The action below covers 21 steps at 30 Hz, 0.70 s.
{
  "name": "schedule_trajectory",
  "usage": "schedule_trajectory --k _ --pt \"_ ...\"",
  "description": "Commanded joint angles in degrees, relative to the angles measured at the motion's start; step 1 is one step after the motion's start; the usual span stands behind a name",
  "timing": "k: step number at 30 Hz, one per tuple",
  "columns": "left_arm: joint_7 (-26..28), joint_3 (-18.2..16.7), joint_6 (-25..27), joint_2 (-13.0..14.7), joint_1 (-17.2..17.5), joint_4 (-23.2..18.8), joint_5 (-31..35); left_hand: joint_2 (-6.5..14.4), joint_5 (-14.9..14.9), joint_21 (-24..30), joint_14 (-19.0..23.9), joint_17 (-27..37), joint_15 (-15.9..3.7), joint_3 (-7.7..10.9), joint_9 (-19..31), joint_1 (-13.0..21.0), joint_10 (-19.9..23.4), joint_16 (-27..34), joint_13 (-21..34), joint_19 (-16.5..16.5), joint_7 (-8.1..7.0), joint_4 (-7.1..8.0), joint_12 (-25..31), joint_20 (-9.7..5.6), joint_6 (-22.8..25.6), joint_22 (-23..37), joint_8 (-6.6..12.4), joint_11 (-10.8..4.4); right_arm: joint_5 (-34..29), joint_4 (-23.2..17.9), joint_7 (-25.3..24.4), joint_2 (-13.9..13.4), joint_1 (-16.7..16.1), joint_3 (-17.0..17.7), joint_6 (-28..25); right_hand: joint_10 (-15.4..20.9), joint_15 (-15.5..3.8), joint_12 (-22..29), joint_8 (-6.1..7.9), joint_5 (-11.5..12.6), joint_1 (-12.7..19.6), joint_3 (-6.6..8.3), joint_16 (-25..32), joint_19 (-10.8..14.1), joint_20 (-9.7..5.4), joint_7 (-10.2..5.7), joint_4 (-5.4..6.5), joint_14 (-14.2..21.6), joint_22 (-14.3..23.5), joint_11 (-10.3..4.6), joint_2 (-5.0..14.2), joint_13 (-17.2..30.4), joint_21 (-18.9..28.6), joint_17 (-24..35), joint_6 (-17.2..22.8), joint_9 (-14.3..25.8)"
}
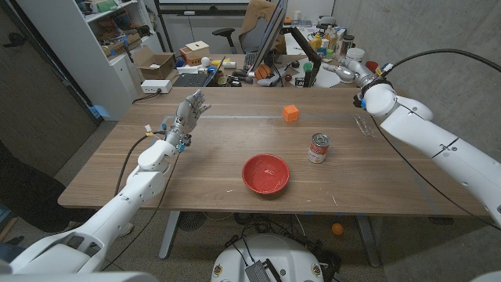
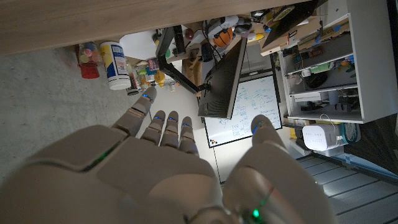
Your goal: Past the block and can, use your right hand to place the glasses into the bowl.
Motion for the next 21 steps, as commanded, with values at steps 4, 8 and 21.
schedule_trajectory --k 4,8,21 --pt "0.26 0.83 -0.20 -0.41 0.15 -0.77 0.61 5.79 0.23 -0.21 0.25 0.10 0.07 0.36 0.31 -0.20 0.20 0.45 0.20 0.22 0.10 0.03 0.27 0.22 0.42 0.33 0.15 -0.09 -4.62 -5.64 3.75 -6.02 2.84 -3.36 -15.57 -1.20 0.18 0.16 0.05 0.44 1.18 -0.04 -0.13 0.09 1.34 0.03 -0.78 -0.95 0.29 0.21 -0.17 0.11 -0.27 0.17 -0.81 0.26" --pt "0.17 0.86 -0.38 -0.34 0.25 -1.09 0.67 5.79 0.23 -0.25 0.29 0.10 0.11 0.37 0.31 -0.21 0.20 0.45 0.20 0.27 0.07 0.03 0.27 0.24 0.45 0.33 0.15 -0.19 -6.16 -6.41 4.70 -6.65 4.43 -5.20 -19.87 -1.70 0.18 0.23 0.20 0.66 1.70 -0.12 -0.15 -0.77 -0.17 0.36 -1.10 -1.45 0.28 0.46 -0.19 0.14 -0.52 0.18 -1.08 0.29" --pt "-0.71 1.39 -0.63 -0.51 0.06 -1.10 0.79 5.78 0.24 -0.39 0.34 0.09 0.09 0.37 0.31 -0.22 0.29 0.43 0.21 0.48 0.12 0.02 0.28 0.14 0.49 0.34 0.13 -0.28 -7.36 -7.41 8.24 -8.74 8.27 -9.48 -28.27 -9.99 -0.61 -0.35 -0.23 1.87 4.08 -1.33 -0.24 -3.24 -1.06 -0.85 -1.98 -5.72 0.30 -2.05 -0.26 0.28 -0.46 0.25 -7.46 0.50"
